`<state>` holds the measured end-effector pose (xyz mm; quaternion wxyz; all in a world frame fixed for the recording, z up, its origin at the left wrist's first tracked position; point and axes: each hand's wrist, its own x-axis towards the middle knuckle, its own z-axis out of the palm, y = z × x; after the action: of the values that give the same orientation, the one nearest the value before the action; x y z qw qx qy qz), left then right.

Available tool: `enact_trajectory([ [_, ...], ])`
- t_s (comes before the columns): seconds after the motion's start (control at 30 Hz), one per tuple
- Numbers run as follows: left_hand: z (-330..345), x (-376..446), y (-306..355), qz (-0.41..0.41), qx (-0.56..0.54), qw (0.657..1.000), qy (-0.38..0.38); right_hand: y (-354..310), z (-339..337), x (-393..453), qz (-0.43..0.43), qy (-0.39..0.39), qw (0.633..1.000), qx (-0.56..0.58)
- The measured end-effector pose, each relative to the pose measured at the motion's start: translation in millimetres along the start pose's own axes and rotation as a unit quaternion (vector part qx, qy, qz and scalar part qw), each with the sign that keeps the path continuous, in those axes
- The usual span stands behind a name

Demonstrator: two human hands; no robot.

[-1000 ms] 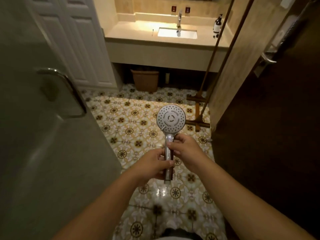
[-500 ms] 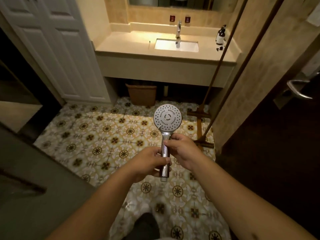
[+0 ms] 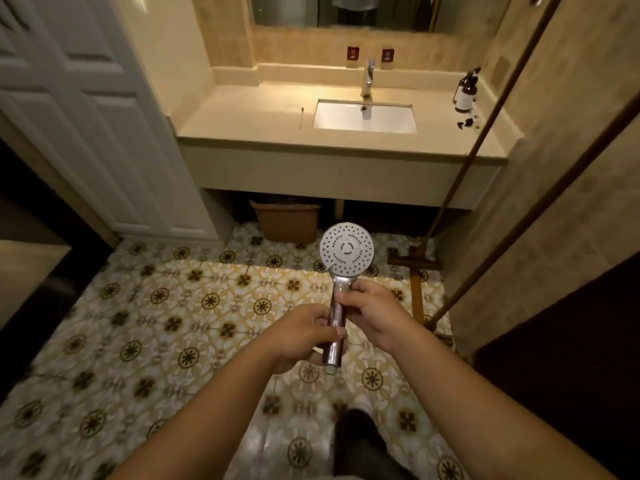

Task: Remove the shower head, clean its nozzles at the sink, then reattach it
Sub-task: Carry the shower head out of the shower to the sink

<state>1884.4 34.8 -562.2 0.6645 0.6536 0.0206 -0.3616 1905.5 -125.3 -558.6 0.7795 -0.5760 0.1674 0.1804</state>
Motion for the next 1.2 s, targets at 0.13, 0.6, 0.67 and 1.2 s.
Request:
enact_trajectory([
  [0.13,-23.2,76.1,37.1,-0.003,-0.012,1.0,0.018,-35.7,-14.7,87.5,0.005,-0.019,1.0,0.0],
  [0.6,-124.9,245.5,167.9,0.007,-0.019,0.996,0.087,-169.4,5.6,311.8,0.033,-0.087,0.993,-0.072],
  [0.67,-147.9,268.2,179.5,0.009,-0.014,0.996,0.088,-181.2,16.1,343.0,0.041,-0.08,0.993,-0.078],
  [1.2,-349.2,440.4,306.9,0.05,-0.037,0.995,0.078,-271.6,115.6,578.7,0.06,-0.045,0.994,-0.082],
])
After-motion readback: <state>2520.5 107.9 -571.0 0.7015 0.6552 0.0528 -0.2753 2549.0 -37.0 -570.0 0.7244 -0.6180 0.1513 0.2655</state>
